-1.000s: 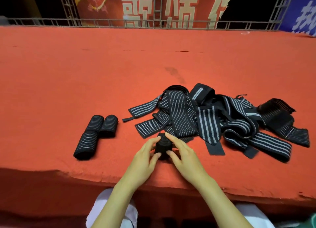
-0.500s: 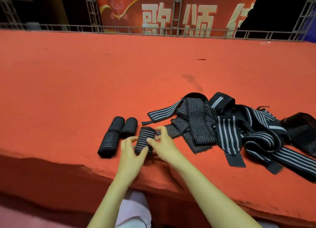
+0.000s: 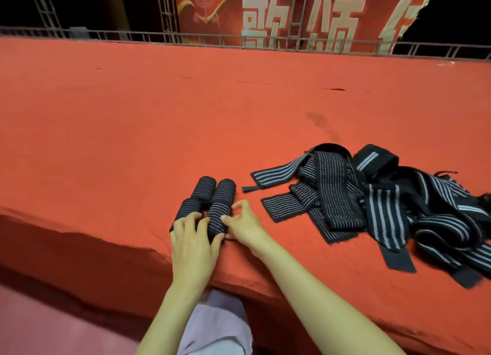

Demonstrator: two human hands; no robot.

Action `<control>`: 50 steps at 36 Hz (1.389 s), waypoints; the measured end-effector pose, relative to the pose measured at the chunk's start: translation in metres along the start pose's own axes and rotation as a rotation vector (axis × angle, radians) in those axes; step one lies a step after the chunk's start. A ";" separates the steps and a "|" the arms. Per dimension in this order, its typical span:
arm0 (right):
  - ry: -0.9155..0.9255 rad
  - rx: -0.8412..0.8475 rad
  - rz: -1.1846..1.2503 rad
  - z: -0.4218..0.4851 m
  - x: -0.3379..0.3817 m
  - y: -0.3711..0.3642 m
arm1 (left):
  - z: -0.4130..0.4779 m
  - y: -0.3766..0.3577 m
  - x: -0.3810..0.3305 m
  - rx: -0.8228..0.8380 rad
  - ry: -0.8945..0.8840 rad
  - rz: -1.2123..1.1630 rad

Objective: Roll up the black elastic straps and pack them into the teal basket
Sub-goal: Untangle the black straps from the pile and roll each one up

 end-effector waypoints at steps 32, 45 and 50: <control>0.427 -0.316 -0.716 -0.037 -0.010 0.144 | 0.018 -0.020 -0.098 0.010 -0.215 -0.318; 0.103 -0.419 -0.976 -0.047 -0.065 0.233 | 0.027 -0.090 -0.197 0.416 -0.325 -0.412; 0.275 -0.604 -0.562 -0.050 -0.046 0.240 | 0.030 -0.102 -0.199 0.588 -0.259 -0.468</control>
Point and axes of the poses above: each hand's wrist, its own z-axis towards the middle knuckle, its own y-axis out of the back of the hand, x = y × z, the point moved 3 cm from there along z, towards the middle knuckle
